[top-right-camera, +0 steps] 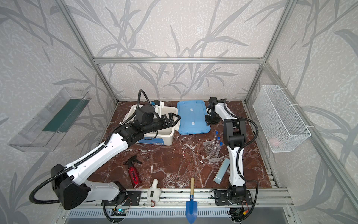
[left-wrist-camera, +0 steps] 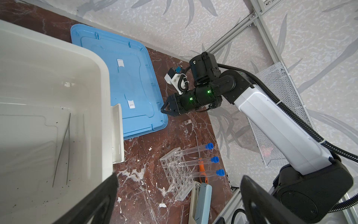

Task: Organize the chemistry lab equipment
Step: 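Raise the left gripper from the bin while the right gripper reaches the blue lid, then grip the blue lid's edge with the right gripper and tilt it upright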

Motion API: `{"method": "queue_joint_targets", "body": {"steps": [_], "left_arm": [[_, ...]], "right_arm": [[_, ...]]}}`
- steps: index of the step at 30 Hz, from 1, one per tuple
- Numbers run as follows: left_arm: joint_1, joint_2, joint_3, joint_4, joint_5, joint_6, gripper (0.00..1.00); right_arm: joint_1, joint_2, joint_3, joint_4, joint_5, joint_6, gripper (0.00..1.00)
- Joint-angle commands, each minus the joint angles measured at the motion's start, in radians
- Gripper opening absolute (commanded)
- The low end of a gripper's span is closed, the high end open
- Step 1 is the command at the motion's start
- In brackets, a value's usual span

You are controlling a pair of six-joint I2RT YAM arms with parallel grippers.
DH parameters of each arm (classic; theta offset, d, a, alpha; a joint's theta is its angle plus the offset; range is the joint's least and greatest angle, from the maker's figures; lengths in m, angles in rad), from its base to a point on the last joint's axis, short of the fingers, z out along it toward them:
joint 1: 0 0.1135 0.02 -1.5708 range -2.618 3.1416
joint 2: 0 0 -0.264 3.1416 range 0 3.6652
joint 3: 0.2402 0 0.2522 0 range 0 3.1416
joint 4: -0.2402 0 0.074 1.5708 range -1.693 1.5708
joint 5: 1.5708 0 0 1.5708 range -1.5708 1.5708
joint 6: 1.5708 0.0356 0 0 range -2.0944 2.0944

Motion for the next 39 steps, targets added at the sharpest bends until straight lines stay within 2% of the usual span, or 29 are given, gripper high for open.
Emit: {"method": "queue_joint_targets", "body": {"steps": [1,7,14,19,21,26,32,39], "left_arm": [[-0.005,-0.007,-0.022,0.038,-0.002,-0.025,0.99],[-0.005,-0.010,-0.030,0.038,-0.021,-0.024,0.99],[-0.005,-0.016,-0.033,0.031,-0.031,-0.024,0.99],[-0.004,-0.031,-0.037,0.022,-0.046,-0.022,0.99],[-0.004,-0.032,-0.036,0.017,-0.051,-0.019,0.99],[-0.005,-0.032,-0.038,0.011,-0.064,-0.012,0.99],[-0.004,-0.031,-0.034,0.008,-0.062,-0.017,0.99],[-0.017,-0.033,-0.081,0.100,-0.027,-0.056,0.99]], "right_arm": [[-0.005,0.022,0.042,-0.042,0.037,-0.001,0.35],[-0.005,0.048,0.033,-0.033,0.022,0.005,0.28],[-0.005,0.081,0.029,-0.017,-0.011,0.005,0.25],[-0.008,0.079,0.038,-0.010,-0.036,0.012,0.04],[-0.011,0.062,0.040,-0.010,-0.051,0.016,0.00],[-0.026,-0.040,0.022,0.007,-0.047,0.043,0.00],[-0.030,-0.201,-0.031,0.048,0.013,0.071,0.00],[-0.043,-0.331,-0.091,0.066,0.016,0.092,0.00]]}}
